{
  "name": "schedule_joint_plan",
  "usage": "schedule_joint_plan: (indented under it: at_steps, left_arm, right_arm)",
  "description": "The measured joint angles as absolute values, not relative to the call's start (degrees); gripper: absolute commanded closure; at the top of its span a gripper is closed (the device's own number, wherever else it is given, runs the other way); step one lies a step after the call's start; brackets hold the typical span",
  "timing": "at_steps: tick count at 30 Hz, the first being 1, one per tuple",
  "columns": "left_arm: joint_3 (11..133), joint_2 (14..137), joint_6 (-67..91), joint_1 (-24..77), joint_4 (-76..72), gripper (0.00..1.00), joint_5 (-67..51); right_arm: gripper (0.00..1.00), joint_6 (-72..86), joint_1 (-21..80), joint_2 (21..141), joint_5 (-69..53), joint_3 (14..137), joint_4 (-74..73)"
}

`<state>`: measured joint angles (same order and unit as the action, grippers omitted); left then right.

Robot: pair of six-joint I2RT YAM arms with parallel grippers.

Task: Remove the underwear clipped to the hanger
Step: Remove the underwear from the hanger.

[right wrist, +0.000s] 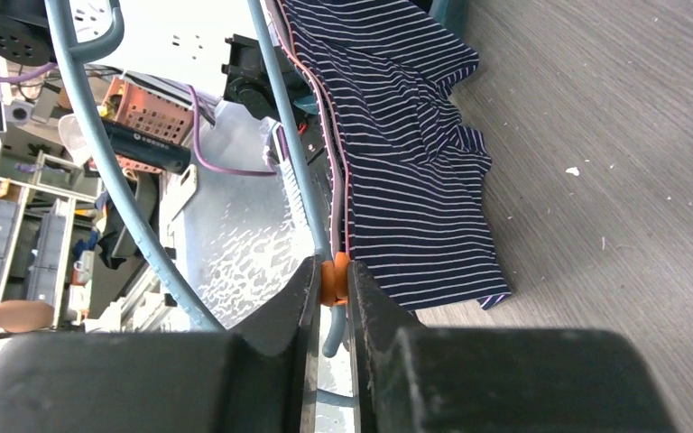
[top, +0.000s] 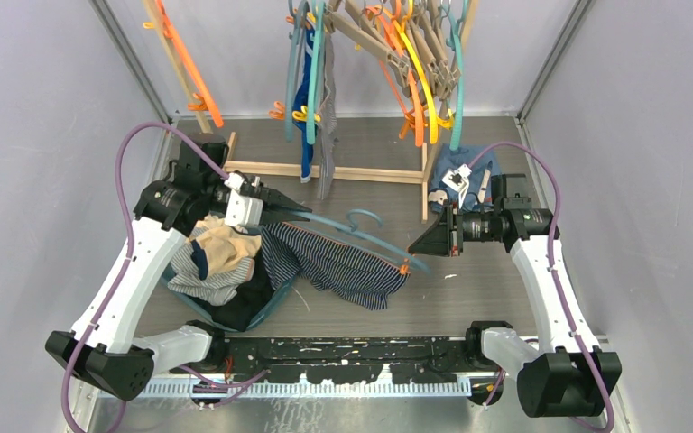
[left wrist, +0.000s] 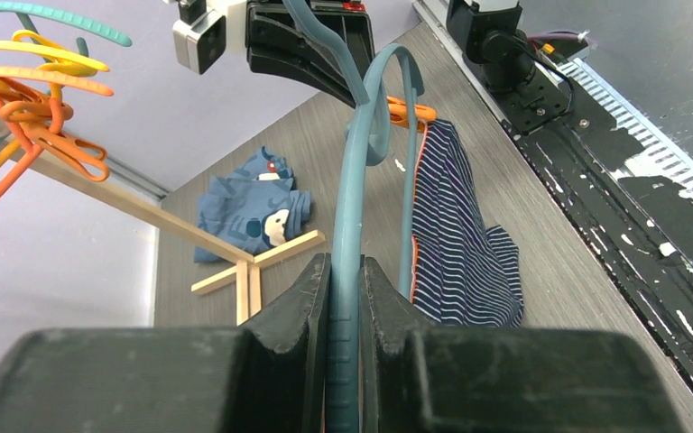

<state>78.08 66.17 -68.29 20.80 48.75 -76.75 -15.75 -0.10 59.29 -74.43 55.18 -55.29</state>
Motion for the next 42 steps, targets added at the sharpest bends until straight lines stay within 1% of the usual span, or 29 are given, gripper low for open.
schedule_joint_plan:
  at_steps: [17,23,25,34,39,42]
  left_arm:
    - [77.5,66.0,-62.7,20.6,45.3,1.0,-76.8]
    - [77.5,66.3,-57.2,20.6,41.3,1.0,-76.6]
    - [77.5,66.4,-55.3,20.6,40.0,1.0,-76.3]
    - [77.3,66.5,-51.4,20.6,37.2,1.0,-76.1]
    - [76.6,66.3,-50.6,20.6,36.0,1.0,-76.4]
    - [75.8,66.0,-50.4,20.6,35.4,1.0,-76.3]
  right_arm:
    - [0.84,-16.4,-0.1,59.3,-73.1,56.5,-55.5]
    - [0.79,-16.9,-0.1,59.3,-72.7,58.3,-55.6]
    - [0.74,-17.1,-0.1,59.3,-72.5,58.3,-55.6]
    - [0.39,-17.3,-0.1,59.3,-72.0,58.5,-55.7]
    - [0.21,-17.5,-0.1,59.5,-69.4,60.6,-56.0]
    - [0.16,-17.5,-0.1,59.7,-67.3,63.6,-56.4]
